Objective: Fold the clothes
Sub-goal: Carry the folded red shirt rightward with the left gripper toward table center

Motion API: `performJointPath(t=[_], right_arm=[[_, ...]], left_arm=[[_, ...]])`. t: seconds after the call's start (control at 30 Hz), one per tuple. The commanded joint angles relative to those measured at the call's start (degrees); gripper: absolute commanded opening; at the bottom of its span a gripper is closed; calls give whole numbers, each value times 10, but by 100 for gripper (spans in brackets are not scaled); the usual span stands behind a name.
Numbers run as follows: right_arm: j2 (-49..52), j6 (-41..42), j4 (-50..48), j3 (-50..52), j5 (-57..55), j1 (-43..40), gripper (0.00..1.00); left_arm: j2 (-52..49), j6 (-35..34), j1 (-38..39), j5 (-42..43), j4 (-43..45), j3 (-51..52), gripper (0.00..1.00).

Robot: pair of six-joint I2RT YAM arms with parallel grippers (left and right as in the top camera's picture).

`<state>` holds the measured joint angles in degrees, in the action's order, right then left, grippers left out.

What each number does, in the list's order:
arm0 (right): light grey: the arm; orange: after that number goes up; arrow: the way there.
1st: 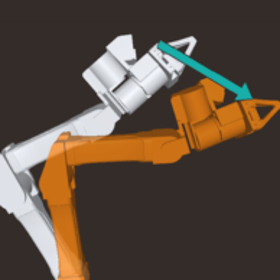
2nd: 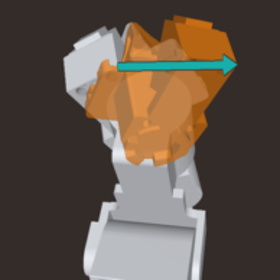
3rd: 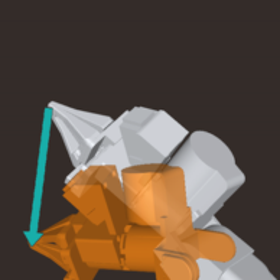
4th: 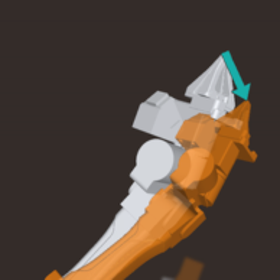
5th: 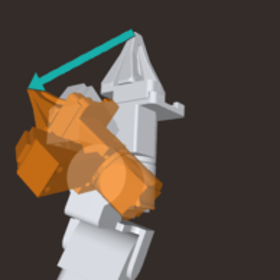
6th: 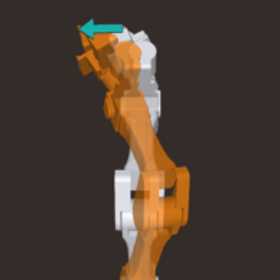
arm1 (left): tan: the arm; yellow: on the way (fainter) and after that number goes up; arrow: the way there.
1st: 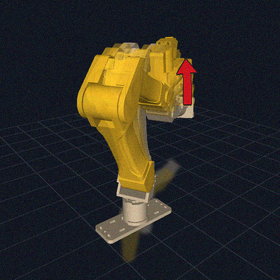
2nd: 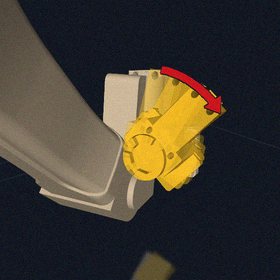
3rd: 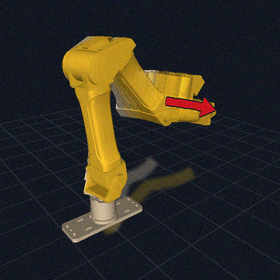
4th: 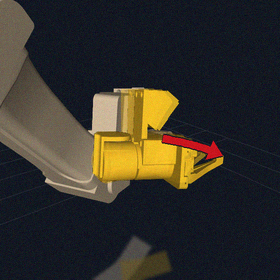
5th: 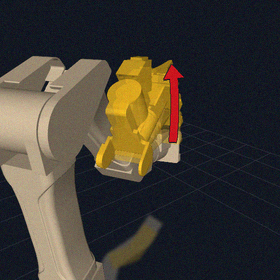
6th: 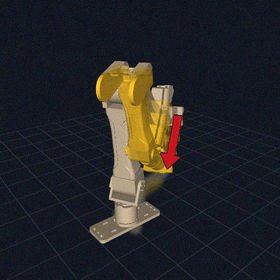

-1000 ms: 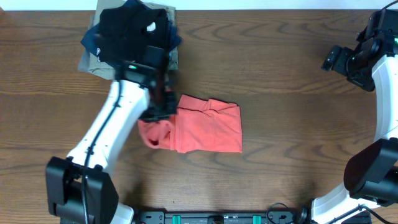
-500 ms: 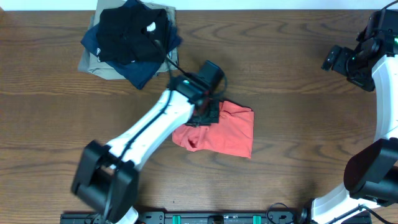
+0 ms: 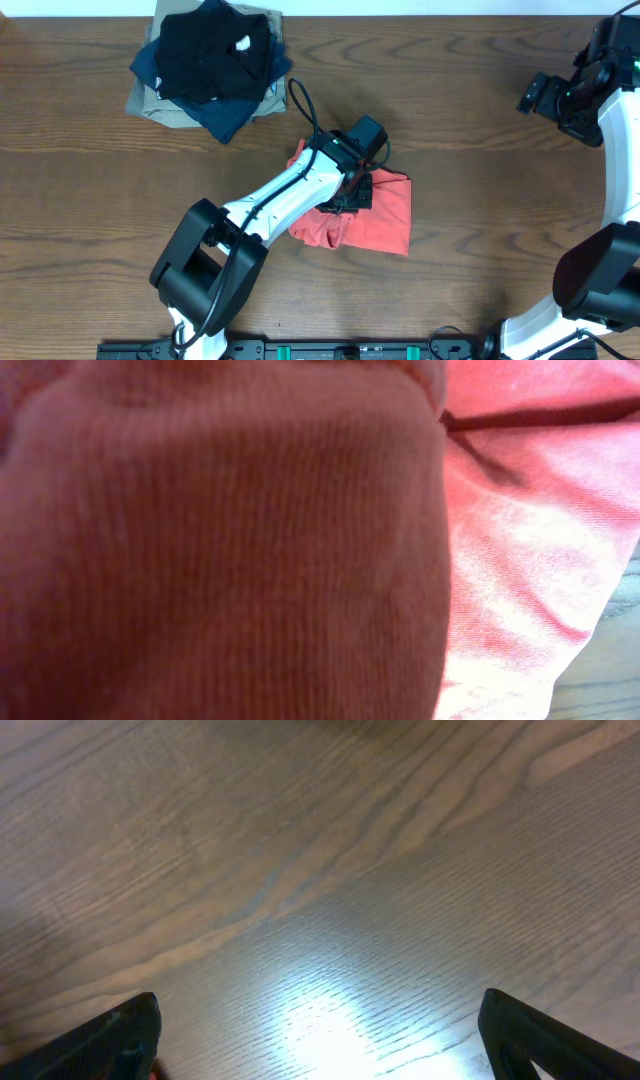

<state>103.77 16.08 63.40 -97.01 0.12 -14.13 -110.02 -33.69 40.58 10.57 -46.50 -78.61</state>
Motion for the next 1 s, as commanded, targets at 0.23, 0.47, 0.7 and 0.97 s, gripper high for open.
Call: performJointPath(t=[0.23,0.47,0.7,0.97], right_arm=[[1,-3,1,-2,-5,-1,99],[1,-3,1,-2,-5,-1,99],[1,-3,1,-2,-5,-1,99],[1,-3,1,-2,-5,-1,99]], left_arm=[[63,-5,-3,-7,-49,-16,6],[68,8,-3,-33,-84,-38,6],[68,19,1,-46,-154,-110,6],[57,-1,36,-46,-123,-111,6]])
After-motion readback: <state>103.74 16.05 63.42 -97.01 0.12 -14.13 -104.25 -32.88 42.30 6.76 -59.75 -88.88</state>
